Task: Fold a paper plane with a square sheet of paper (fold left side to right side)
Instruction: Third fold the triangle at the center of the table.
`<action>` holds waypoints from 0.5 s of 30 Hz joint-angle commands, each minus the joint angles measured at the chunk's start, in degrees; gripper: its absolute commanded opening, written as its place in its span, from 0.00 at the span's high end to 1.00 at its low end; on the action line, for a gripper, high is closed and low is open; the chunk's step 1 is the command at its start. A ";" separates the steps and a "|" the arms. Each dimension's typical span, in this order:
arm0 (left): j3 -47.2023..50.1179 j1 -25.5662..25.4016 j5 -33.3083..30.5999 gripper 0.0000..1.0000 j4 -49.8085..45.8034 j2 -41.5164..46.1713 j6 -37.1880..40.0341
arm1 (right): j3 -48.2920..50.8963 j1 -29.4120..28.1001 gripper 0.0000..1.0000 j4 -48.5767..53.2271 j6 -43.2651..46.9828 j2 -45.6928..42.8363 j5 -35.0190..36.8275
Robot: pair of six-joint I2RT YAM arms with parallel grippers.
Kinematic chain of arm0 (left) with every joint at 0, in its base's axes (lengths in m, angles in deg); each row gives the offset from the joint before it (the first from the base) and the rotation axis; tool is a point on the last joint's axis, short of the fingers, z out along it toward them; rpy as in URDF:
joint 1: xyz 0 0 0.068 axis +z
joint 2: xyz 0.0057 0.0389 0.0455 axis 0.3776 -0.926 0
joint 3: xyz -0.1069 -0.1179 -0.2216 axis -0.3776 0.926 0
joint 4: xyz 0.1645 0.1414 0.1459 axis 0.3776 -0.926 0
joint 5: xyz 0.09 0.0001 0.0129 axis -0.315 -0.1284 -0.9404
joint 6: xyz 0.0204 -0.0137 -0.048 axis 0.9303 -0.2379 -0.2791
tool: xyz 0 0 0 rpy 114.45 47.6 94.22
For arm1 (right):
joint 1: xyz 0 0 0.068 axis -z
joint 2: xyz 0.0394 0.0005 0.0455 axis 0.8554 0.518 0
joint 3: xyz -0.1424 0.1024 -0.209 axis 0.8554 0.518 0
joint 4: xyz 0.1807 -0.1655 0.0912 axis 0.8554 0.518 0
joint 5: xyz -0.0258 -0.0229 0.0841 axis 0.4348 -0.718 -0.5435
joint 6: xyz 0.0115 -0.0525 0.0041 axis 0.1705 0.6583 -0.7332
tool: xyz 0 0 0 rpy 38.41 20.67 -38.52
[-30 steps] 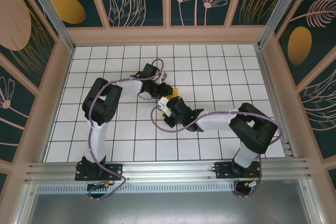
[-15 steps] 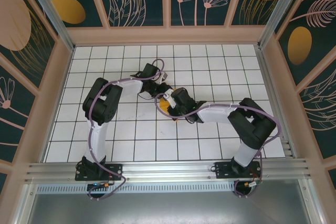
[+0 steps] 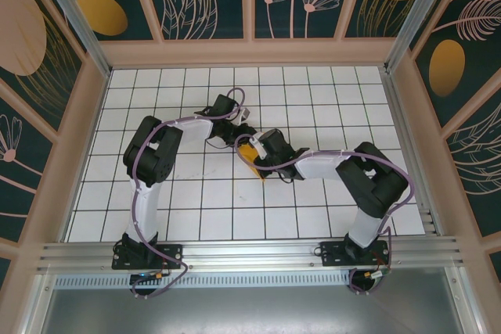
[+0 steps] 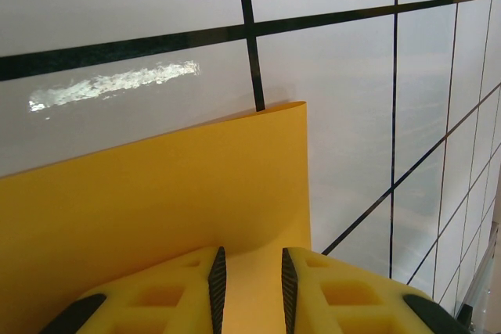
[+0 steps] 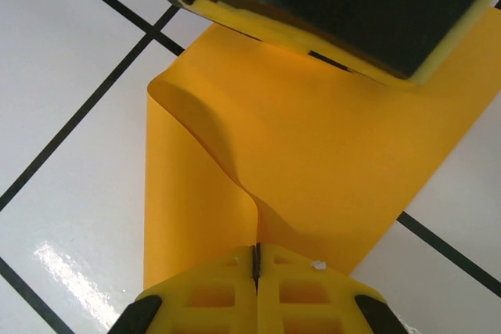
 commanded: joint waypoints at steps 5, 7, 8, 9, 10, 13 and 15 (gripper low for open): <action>0.36 -0.93 -2.61 0.71 -3.11 -3.08 1.52 | -2.15 1.16 1.00 0.76 -1.76 1.49 -1.50; 0.39 -0.91 -2.65 0.71 -3.19 -3.06 1.61 | -2.11 1.18 1.00 0.69 -1.85 1.55 -1.39; 0.43 -0.92 -2.72 0.71 -3.20 -3.06 1.61 | -2.02 1.24 1.00 0.68 -1.95 1.64 -1.23; 0.43 -0.93 -2.79 0.71 -3.19 -3.05 1.61 | -2.03 1.29 1.00 0.77 -2.03 1.65 -1.03; 0.43 -0.95 -2.74 0.71 -3.19 -3.06 1.61 | -2.06 1.45 1.00 0.75 -2.16 1.78 -1.03; 0.39 -1.02 -2.69 0.71 -3.20 -3.05 1.61 | -2.10 1.62 1.00 0.73 -2.46 1.88 -1.20; 0.43 -1.02 -2.71 0.71 -3.23 -3.00 1.60 | -2.00 1.65 1.00 0.85 -2.46 1.85 -1.20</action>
